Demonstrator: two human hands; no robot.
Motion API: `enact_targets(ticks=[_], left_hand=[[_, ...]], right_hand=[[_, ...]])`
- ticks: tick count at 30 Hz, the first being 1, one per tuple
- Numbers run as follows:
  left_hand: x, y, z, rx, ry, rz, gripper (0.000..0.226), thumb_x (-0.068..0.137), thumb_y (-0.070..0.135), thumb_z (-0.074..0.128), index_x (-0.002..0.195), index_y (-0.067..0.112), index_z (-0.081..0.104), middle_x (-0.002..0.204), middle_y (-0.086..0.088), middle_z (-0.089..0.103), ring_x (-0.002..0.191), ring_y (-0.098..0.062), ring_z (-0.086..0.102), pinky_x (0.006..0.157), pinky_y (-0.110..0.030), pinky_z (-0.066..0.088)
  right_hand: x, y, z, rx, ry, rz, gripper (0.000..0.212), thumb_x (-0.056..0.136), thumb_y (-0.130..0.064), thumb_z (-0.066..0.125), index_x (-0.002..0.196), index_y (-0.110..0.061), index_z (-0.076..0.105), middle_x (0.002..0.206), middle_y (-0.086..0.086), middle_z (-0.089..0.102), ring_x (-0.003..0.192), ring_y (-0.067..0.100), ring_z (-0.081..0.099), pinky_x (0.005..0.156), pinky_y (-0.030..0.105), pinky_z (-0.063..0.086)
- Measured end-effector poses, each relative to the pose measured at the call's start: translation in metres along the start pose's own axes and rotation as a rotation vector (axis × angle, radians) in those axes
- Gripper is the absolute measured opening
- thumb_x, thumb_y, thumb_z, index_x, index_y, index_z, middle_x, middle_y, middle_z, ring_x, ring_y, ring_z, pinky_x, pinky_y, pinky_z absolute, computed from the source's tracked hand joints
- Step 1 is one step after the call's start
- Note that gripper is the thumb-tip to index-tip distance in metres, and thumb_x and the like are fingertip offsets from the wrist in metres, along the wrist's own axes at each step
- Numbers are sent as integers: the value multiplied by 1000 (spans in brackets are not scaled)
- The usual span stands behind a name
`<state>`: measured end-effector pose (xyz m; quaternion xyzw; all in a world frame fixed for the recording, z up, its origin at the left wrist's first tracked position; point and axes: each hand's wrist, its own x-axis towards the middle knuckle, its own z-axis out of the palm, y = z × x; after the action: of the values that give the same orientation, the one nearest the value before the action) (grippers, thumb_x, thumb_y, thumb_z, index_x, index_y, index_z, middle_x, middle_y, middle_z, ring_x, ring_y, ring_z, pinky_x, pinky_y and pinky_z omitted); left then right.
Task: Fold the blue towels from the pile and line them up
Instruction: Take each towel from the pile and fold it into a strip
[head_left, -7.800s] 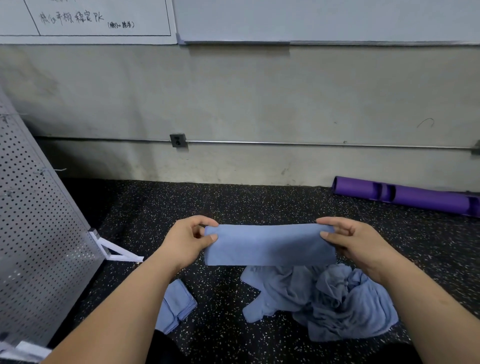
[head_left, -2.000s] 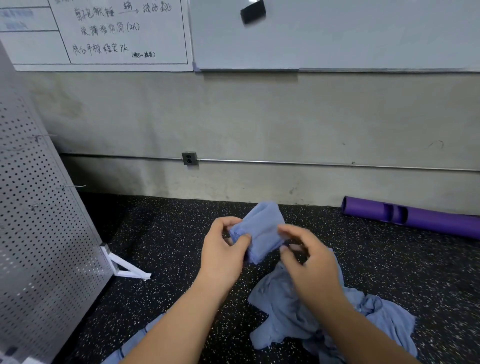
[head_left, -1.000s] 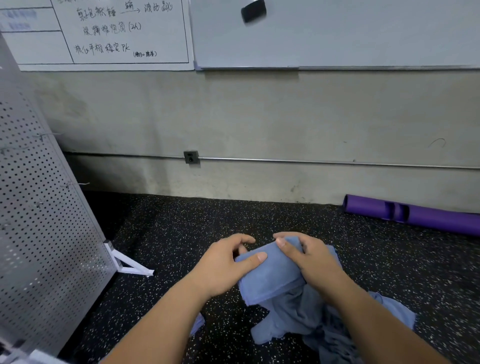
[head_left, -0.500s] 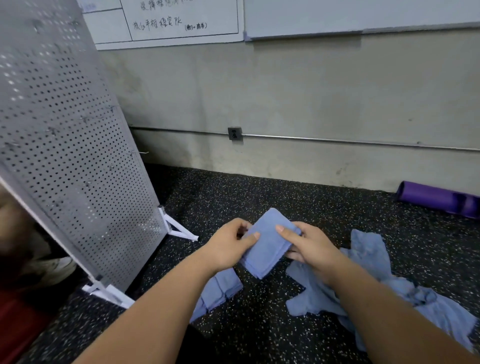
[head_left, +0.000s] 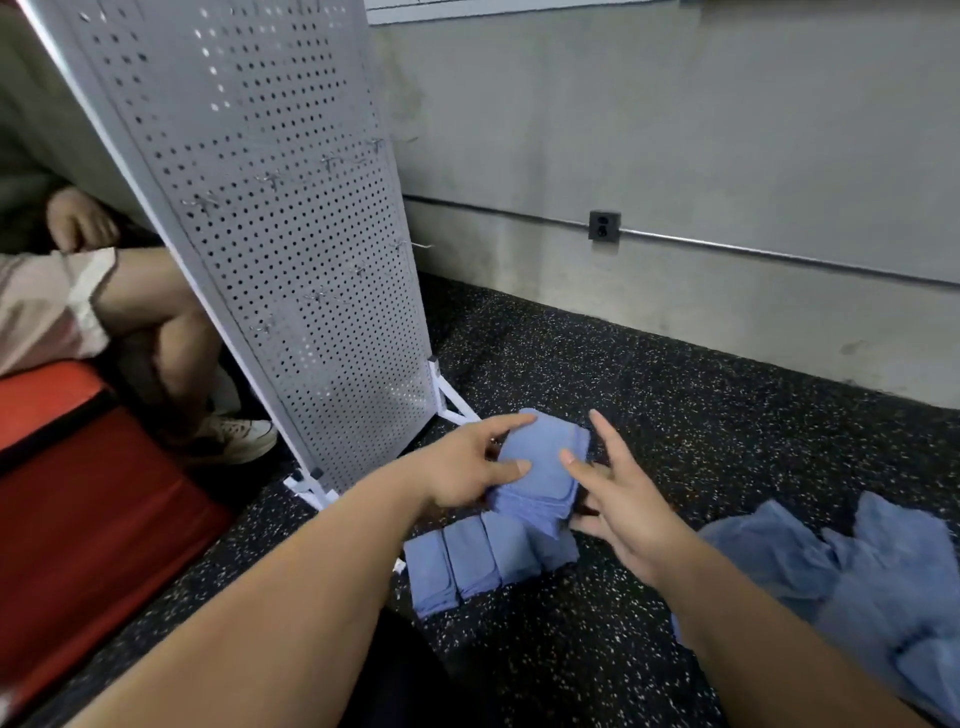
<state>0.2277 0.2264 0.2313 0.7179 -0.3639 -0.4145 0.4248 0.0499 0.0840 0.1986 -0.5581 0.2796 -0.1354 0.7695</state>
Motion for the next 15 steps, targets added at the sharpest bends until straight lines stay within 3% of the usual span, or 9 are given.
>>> enact_targets(ticks=[3, 6, 9, 12, 15], left_hand=[[2, -20, -26, -21, -4, -81, 72, 98, 25, 76, 159, 39, 42, 140, -11, 64, 123, -36, 68, 96, -51, 62], [1, -43, -42, -39, -85, -180, 77, 99, 23, 75, 161, 42, 33, 142, -5, 59, 107, -23, 70, 79, -35, 64], [-1, -77, -54, -152, -93, -233, 82, 99, 8, 72, 163, 39, 29, 143, -7, 55, 109, -23, 69, 86, -39, 64], [-8, -127, -57, -179, 23, -242, 86, 96, 2, 74, 163, 37, 33, 142, -4, 56, 112, -19, 68, 83, -37, 65], [-13, -189, -50, -215, 115, -292, 90, 91, 1, 80, 160, 41, 38, 141, -7, 58, 104, -21, 71, 79, -38, 64]], right_hand=[[18, 13, 24, 12, -58, -11, 64, 104, -14, 64, 154, -47, 39, 127, 3, 76, 116, 28, 74, 96, 56, 60], [39, 34, 41, -6, -44, 20, 56, 105, -12, 63, 152, -39, 49, 124, 4, 77, 112, 28, 75, 91, 51, 63], [66, 63, 55, -76, -38, 59, 52, 105, -12, 64, 147, -40, 52, 119, 4, 78, 107, 25, 77, 86, 46, 65], [86, 94, 63, -212, -92, 90, 61, 100, -13, 73, 148, -44, 52, 125, -1, 76, 113, 18, 74, 96, 48, 61], [105, 130, 76, -448, -190, 126, 67, 97, -10, 75, 144, -50, 49, 130, -12, 67, 113, 0, 65, 92, 29, 59]])
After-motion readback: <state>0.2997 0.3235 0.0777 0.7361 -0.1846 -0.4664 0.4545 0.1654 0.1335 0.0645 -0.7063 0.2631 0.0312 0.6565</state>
